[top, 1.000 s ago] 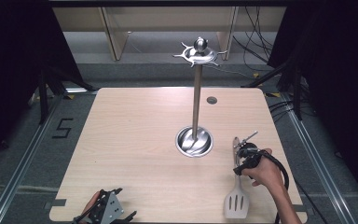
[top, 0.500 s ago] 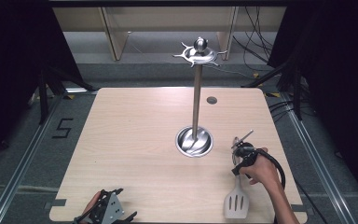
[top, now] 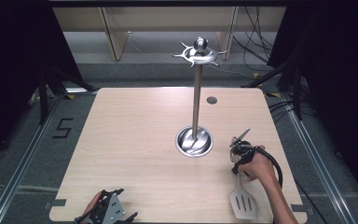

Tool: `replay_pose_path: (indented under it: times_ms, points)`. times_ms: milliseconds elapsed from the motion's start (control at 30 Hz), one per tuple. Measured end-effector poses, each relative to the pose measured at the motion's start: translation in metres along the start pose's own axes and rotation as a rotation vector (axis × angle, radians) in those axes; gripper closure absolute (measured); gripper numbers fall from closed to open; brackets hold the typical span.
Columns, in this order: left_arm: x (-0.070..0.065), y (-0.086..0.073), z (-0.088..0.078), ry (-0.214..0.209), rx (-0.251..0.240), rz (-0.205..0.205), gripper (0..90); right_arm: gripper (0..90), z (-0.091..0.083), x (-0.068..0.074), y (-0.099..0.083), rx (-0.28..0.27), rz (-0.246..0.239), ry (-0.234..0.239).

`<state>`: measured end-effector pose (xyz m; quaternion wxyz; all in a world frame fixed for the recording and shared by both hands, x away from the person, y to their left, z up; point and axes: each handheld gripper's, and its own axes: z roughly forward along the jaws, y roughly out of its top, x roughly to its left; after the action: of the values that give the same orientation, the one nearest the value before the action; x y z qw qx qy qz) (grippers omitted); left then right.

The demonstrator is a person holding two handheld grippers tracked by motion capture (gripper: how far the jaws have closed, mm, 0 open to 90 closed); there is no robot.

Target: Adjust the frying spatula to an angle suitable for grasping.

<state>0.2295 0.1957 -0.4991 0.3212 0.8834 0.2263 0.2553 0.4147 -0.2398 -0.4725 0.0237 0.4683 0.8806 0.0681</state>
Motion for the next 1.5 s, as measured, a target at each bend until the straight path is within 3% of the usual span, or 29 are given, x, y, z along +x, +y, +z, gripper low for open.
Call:
replay_pose_path:
  times_ms: [67,167,233,367,400,467,533,567,633,700,767,1033,1067,1100,1167,1267,1400,1433,1467,1500]
  points:
    - [0.0,0.0,0.0,0.001,0.002,0.002,15.6,63.6,0.002,0.002,0.003,0.002,-0.055,-0.015]
    - [0.0,0.0,0.0,0.001,0.002,0.004,15.7,69.4,0.001,0.002,0.006,0.014,-0.069,-0.008]
    - [0.0,0.0,0.0,-0.007,-0.002,0.001,15.7,71.2,0.002,-0.002,0.008,0.008,-0.111,-0.013]
    - [0.0,0.0,0.0,-0.001,0.0,0.006,15.7,72.2,0.0,-0.003,0.006,0.03,-0.058,0.01]
    - [-0.002,0.0,0.002,0.012,-0.023,-0.017,15.7,73.1,0.0,-0.007,0.005,0.027,-0.07,0.004]
    - [-0.001,0.0,0.0,-0.004,0.001,0.008,15.7,73.6,0.0,-0.008,0.005,0.023,-0.065,0.009]
    - [-0.001,0.0,0.0,-0.005,0.0,0.007,15.7,76.5,0.0,-0.011,0.004,0.021,-0.063,0.022]
    - [-0.003,0.0,0.002,0.003,-0.023,-0.016,15.7,78.2,-0.001,-0.014,0.003,0.016,-0.076,0.025]
    - [-0.003,0.0,0.002,0.016,-0.015,-0.002,15.7,78.2,-0.001,-0.014,0.003,0.01,-0.092,0.014]
    - [-0.003,0.0,0.003,-0.006,-0.019,-0.006,15.7,78.2,-0.001,-0.015,0.002,0.011,-0.057,0.008]
    - [-0.001,0.0,0.001,-0.004,-0.001,0.021,15.7,78.2,0.0,-0.02,-0.002,-0.017,-0.089,0.024]
    - [-0.002,0.001,0.001,-0.012,-0.004,0.023,15.7,78.2,-0.005,-0.025,-0.009,-0.06,-0.072,0.047]
    - [-0.003,0.001,0.002,-0.006,-0.019,0.008,15.7,78.2,-0.005,-0.027,-0.009,-0.069,-0.098,0.041]
    - [-0.002,0.001,0.001,-0.011,-0.005,0.023,15.7,78.2,-0.007,-0.026,-0.01,-0.085,-0.103,0.034]
    - [-0.003,0.0,0.003,0.001,-0.019,0.008,15.7,78.2,-0.008,-0.026,-0.01,-0.087,-0.103,0.033]
    - [-0.002,0.001,0.001,-0.018,0.0,0.027,15.7,78.3,-0.015,-0.026,-0.014,-0.125,-0.097,0.036]
    - [-0.003,0.0,0.003,-0.002,-0.017,0.012,15.7,78.3,-0.026,-0.026,-0.019,-0.184,-0.122,0.033]
    - [-0.003,0.001,0.003,0.001,-0.014,0.016,15.7,78.4,-0.033,-0.022,-0.023,-0.204,-0.087,0.038]
    - [-0.003,0.001,0.003,0.001,-0.014,0.016,15.7,78.3,-0.035,-0.024,-0.024,-0.23,-0.116,0.028]
    - [-0.003,0.001,0.002,0.0,-0.012,0.019,15.7,78.3,-0.035,-0.024,-0.024,-0.23,-0.116,0.028]
